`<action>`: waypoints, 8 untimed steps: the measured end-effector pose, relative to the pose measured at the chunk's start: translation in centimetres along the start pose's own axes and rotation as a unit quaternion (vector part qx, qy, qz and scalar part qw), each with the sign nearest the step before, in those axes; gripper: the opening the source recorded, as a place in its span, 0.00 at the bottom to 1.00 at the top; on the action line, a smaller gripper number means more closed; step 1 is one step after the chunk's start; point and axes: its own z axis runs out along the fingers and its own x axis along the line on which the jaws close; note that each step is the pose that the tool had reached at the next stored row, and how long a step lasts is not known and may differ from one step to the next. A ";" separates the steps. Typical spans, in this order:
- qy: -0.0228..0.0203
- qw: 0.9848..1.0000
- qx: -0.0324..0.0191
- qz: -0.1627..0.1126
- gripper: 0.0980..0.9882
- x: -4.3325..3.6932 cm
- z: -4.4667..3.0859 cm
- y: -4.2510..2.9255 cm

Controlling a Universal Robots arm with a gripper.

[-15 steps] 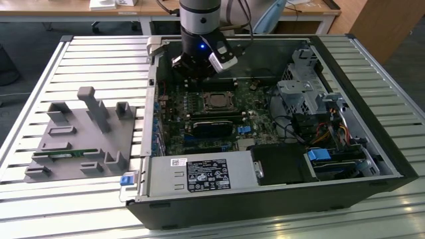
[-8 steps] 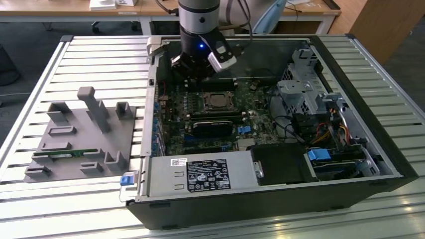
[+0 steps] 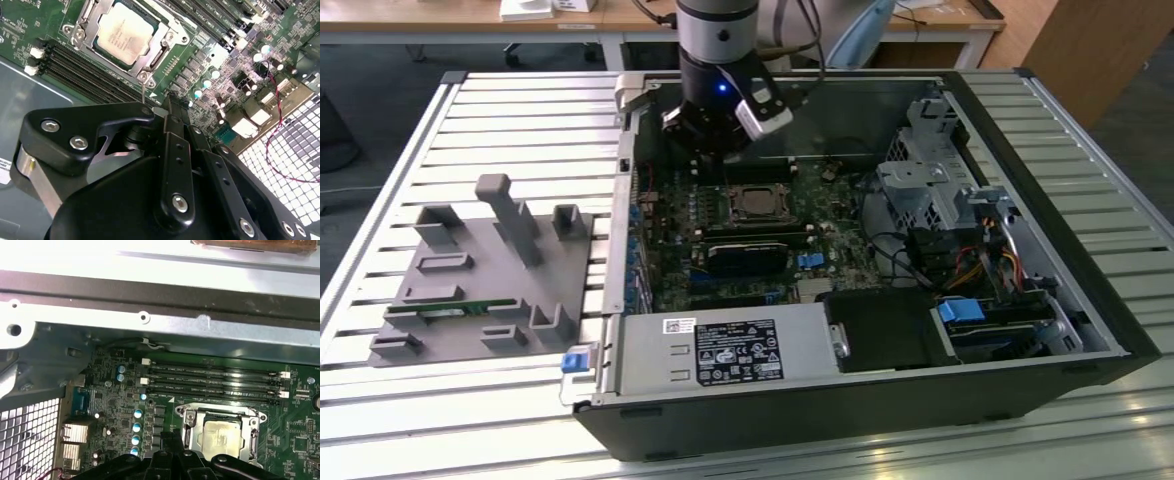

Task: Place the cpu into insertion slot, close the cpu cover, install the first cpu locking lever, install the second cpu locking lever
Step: 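Install the first cpu locking lever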

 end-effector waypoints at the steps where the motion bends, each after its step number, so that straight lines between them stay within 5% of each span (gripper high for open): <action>1: 0.000 1.000 0.000 0.000 0.01 0.05 0.00 0.05; 8: 0.000 1.000 0.000 0.000 0.01 0.21 0.05 0.79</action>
